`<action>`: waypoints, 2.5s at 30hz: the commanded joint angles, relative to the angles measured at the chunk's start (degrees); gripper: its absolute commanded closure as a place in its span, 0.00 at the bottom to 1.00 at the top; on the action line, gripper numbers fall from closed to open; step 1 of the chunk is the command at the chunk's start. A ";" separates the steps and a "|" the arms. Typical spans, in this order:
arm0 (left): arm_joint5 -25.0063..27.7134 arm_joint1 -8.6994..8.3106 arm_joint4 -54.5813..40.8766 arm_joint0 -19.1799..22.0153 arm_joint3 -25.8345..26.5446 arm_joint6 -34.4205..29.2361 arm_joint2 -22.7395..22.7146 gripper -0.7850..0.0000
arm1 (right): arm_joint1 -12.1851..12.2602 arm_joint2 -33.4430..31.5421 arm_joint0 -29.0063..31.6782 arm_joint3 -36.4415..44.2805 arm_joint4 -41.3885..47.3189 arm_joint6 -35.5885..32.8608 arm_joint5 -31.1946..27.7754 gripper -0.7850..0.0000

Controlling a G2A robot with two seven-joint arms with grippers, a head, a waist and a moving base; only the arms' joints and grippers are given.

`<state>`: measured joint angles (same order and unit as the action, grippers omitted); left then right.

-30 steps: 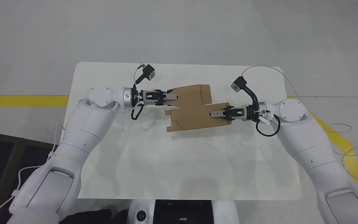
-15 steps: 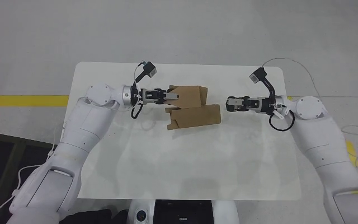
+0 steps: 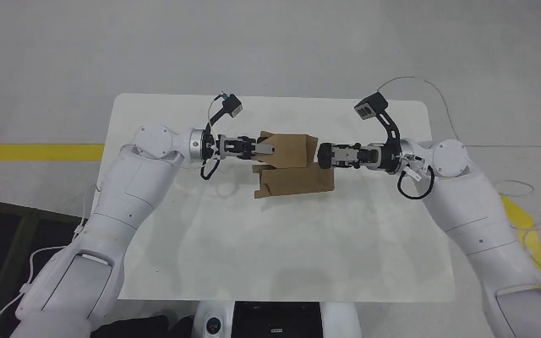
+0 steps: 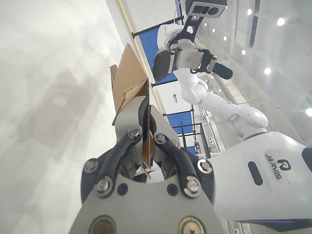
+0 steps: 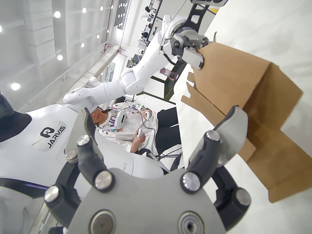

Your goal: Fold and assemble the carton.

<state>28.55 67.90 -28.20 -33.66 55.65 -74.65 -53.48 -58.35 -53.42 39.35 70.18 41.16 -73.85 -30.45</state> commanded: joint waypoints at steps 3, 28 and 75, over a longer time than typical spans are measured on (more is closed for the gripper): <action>-0.37 0.25 -1.92 -0.20 0.35 -0.49 0.04 1.00 | -0.68 2.07 -0.88 -1.69 -0.74 1.07 -1.07 0.02; -1.90 0.74 -5.56 -1.55 1.63 -2.98 -0.28 1.00 | -1.96 6.48 -2.63 -6.72 4.34 2.23 -2.23 0.20; -3.36 0.67 -7.82 -2.04 1.42 -4.44 -1.04 0.00 | -3.88 10.09 -6.09 -12.30 -0.19 1.31 -1.31 1.00</action>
<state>25.26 68.60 -35.73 -35.62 57.11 -79.02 -54.34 -62.23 -43.38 33.29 58.00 41.08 -72.57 -31.73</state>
